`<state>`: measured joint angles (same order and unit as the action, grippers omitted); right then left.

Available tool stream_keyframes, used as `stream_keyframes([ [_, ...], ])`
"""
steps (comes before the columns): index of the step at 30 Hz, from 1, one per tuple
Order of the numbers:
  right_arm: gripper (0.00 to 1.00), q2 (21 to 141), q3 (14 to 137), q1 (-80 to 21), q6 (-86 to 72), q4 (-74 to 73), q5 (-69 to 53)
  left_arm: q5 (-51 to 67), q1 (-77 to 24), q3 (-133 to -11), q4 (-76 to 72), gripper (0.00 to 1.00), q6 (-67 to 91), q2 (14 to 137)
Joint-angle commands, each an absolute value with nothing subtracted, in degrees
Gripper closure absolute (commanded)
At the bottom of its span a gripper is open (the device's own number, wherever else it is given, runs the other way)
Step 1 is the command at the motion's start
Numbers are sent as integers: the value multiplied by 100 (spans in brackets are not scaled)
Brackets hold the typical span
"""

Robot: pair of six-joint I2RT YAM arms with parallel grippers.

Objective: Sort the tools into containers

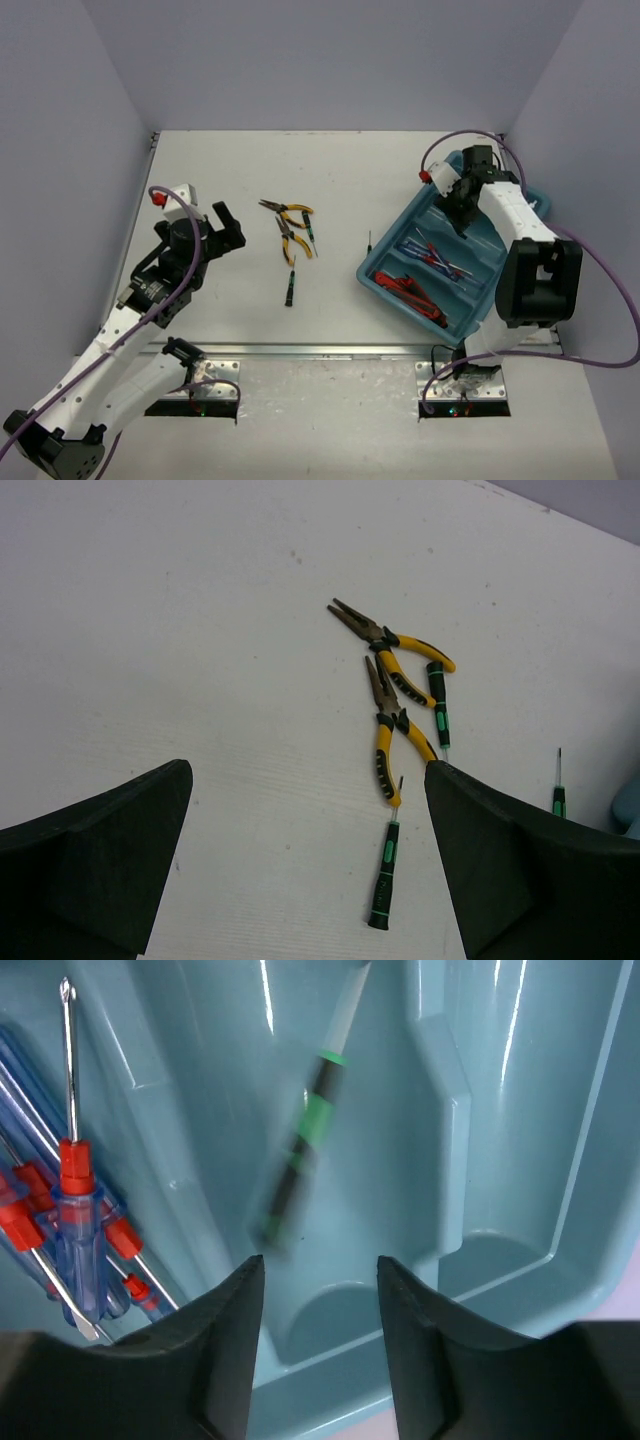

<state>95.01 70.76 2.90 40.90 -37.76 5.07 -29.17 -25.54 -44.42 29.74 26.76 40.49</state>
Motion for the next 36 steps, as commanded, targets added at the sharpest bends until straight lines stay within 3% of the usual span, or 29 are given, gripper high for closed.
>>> stream_keyframes([
  [1,49,9395,7308,281,4118,-3823,440,-2896,-2602,-4452,2746,0,2544,4074],
  [3,43,9348,7384,281,4053,-3852,505,-2786,-2602,-4457,2724,0,2503,4163],
  [5,5,9241,7691,273,3839,-3921,375,-2510,-2602,-4496,2693,0,2442,4339],
  [6,1,9187,7822,266,3718,-3935,312,-2229,-2602,-4535,2717,0,2435,4456],
  [12,1,8440,8648,-369,1681,-3835,-687,-1011,-2605,-5126,3395,0,3005,6671],
  [17,1,8460,9733,-1490,312,-4543,404,-696,-2978,-5259,3209,0,3333,8169],
  [19,1,8335,9696,-1511,-245,-4578,-597,-1028,-3492,-5385,3216,1,3427,8464],
  [21,1,7880,9035,-1502,-614,-3830,-1772,-1134,-3798,-5529,3207,1,3590,8732],
  [22,1,7858,8585,-1495,-723,-3442,-1797,-1142,-3833,-5543,3195,2,3638,8794],
  [25,1,7391,7456,-1502,-1037,-2781,-2157,-1135,-3856,-5459,3072,11,3639,8956],
  [30,1,7262,7238,-1510,-1241,-2832,-2366,-1165,-3867,-5368,2988,24,3553,9314],
  [32,1,7112,7085,-1512,-1274,-2732,-2390,-1193,-3912,-5379,2967,38,3592,9472],
  [36,2,6961,7008,-1512,-1204,-2719,-2315,-1318,-3938,-5302,2958,42,3683,9657],
])
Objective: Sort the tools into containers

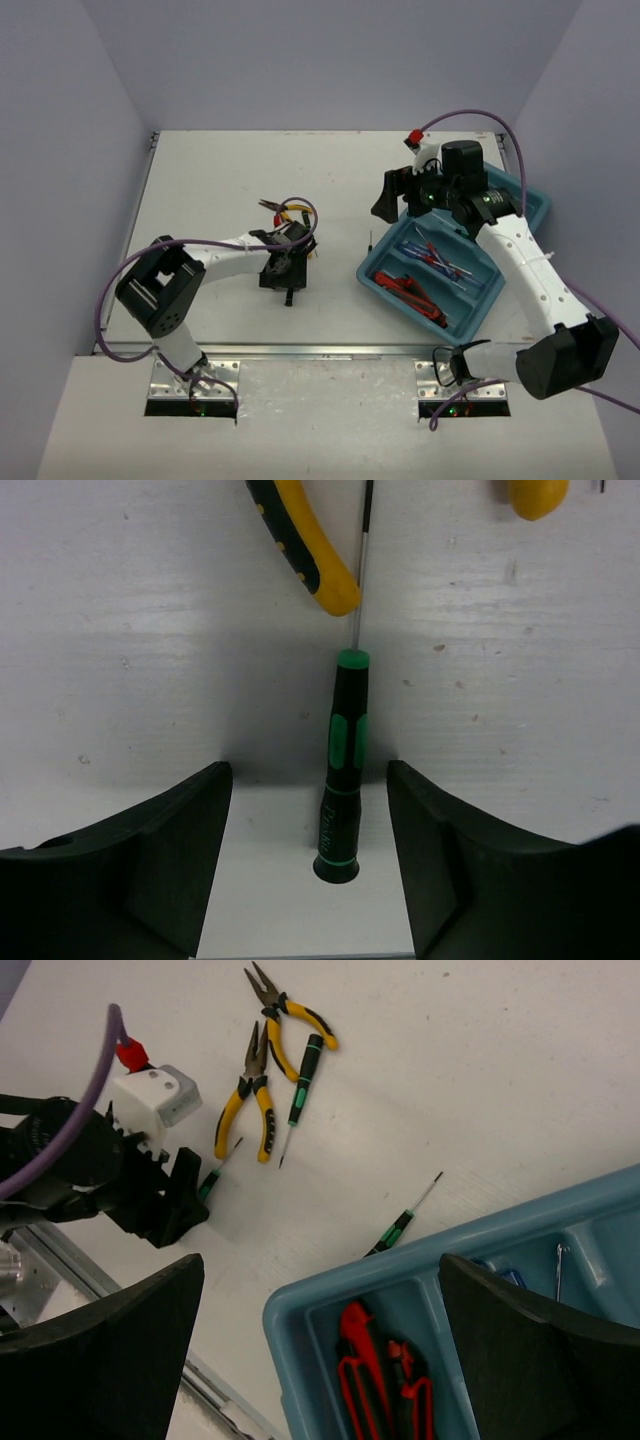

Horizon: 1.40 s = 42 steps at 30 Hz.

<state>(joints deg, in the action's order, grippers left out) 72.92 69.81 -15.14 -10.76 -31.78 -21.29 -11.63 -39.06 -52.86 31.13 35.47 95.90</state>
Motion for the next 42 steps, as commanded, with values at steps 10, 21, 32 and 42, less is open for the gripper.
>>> stream_keyframes([
  [10,1,6742,6699,-1505,-1716,-2226,-2807,-810,-4115,-5086,2747,100,3655,9101],
  [21,10,6624,5630,-1911,-3027,-508,-5059,-876,-4098,-5774,2526,100,3550,6899],
  [32,28,6721,4765,-2709,-3982,1429,-5040,1197,-4076,-5004,-1253,100,4806,6136],
  [42,82,6971,4861,-2848,-3945,1549,-4953,1840,-4078,-4755,-2377,87,5311,6516],
])
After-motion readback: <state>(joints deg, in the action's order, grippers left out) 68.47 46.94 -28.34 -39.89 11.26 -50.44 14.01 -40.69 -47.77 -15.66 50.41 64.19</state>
